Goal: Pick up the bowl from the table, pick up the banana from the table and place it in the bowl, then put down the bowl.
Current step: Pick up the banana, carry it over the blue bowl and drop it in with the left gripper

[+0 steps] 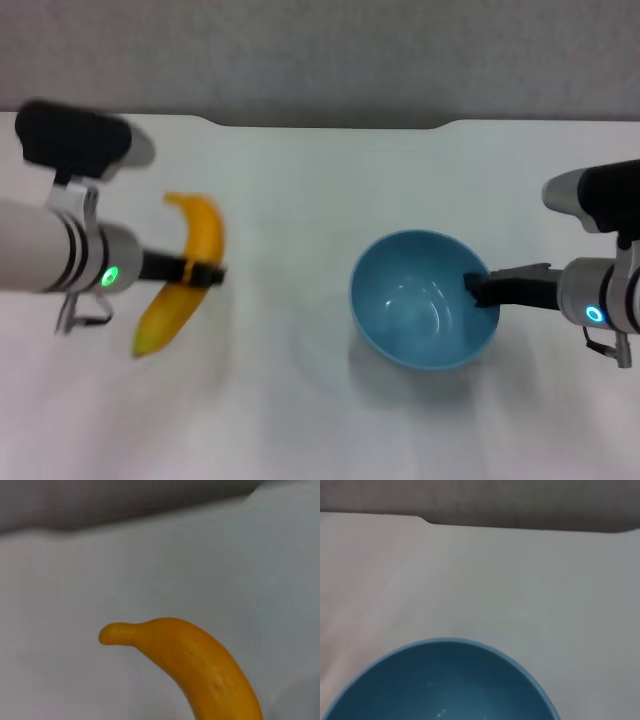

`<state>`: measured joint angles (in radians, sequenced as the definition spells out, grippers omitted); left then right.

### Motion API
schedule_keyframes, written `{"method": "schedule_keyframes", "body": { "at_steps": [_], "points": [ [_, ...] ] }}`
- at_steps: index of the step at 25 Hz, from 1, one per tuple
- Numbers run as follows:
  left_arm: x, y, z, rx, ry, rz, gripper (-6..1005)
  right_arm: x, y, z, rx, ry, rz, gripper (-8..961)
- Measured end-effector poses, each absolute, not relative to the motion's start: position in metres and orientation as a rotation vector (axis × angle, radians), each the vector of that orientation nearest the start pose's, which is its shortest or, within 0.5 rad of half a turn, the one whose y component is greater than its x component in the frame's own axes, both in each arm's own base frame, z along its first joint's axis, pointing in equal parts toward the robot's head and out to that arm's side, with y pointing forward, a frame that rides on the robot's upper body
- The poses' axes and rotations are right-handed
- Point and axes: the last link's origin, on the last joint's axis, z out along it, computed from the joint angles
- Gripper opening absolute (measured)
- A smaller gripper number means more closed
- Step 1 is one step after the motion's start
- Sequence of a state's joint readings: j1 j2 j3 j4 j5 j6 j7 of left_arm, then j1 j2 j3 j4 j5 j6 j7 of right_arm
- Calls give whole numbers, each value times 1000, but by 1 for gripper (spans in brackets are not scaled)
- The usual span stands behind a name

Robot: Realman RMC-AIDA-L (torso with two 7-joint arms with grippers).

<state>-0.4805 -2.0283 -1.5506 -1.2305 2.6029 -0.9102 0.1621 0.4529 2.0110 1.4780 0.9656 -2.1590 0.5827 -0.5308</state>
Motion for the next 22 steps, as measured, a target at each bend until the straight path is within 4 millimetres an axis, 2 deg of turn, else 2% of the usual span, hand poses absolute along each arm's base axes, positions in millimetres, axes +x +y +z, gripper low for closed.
{"method": "schedule_keyframes", "body": {
  "at_steps": [5,10,15,16,22],
  "points": [
    [-160,390,-3,-2272,-1002,-281,496,248,402,-49,-2188,1148,124,22],
    [-130,382,-6,-2382,-935,-474,496,229,413,-56,-2229,1158,152,22],
    [-125,385,-14,-2397,-960,-591,495,199,422,-63,-2300,1132,197,22],
    [-125,385,-14,-2397,-960,-591,495,199,422,-63,-2300,1132,197,22],
    [-142,389,-25,-2358,-1026,-651,495,179,422,-71,-2359,1105,245,22]
  ]
}}
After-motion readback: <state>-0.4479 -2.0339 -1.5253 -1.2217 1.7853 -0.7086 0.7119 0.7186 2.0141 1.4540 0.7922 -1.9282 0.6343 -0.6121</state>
